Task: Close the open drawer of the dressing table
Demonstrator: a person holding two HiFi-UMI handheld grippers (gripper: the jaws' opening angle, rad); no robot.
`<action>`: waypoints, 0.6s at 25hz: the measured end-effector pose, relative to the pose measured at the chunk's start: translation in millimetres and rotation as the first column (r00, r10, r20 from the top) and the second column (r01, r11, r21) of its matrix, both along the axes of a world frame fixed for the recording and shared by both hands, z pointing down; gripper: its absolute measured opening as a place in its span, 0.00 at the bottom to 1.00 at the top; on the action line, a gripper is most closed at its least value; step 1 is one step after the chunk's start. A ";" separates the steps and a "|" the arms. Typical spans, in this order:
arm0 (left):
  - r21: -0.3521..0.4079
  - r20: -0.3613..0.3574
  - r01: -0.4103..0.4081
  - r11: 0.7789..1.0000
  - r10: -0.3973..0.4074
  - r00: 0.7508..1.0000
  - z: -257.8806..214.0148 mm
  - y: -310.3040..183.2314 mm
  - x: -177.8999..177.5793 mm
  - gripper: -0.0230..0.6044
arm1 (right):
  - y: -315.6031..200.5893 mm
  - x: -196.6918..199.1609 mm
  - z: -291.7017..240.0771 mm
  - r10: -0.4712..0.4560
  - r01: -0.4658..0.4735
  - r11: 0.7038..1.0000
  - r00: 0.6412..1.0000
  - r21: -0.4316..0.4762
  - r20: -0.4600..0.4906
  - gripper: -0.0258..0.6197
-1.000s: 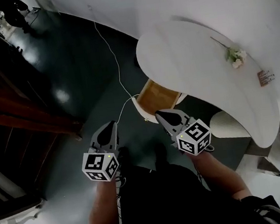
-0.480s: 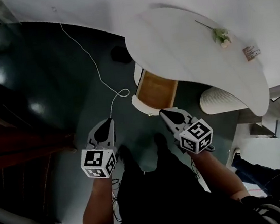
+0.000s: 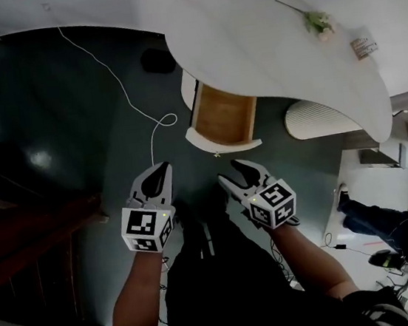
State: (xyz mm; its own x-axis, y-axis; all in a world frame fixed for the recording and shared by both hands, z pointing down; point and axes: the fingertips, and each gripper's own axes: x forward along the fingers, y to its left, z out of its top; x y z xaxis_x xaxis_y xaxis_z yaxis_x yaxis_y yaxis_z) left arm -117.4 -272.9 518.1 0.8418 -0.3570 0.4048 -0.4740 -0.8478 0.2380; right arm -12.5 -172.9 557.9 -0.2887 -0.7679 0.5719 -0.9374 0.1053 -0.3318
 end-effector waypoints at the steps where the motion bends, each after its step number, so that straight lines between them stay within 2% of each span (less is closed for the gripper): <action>1: -0.016 -0.004 -0.010 1.000 0.010 1.000 9.0 2.2 5.8 0.04 | 1.8 -0.5 12.0 0.007 -0.007 1.000 1.000 -0.015 0.003 0.39; 5: -0.047 -0.017 -0.049 0.998 0.048 0.999 43.3 7.7 27.5 0.04 | 5.8 1.4 64.4 0.051 -0.049 0.996 0.999 -0.072 0.013 0.39; 10: -0.039 0.017 -0.097 0.994 0.098 0.995 91.2 13.9 36.2 0.04 | 15.2 7.1 128.2 0.132 -0.134 0.983 0.991 -0.126 -0.022 0.39; 15: -0.013 0.053 -0.130 0.991 0.131 0.990 131.6 10.2 40.2 0.04 | 8.5 23.1 173.2 0.178 -0.189 0.976 0.979 -0.112 -0.103 0.28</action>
State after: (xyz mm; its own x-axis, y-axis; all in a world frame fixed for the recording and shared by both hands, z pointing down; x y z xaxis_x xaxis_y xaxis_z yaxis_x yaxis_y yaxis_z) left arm -77.2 -262.6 649.7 0.8578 -0.2413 0.4538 -0.3716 -0.9012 0.2232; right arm 10.6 -164.5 731.1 -0.0914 -0.7268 0.6807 -0.9640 -0.1068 -0.2434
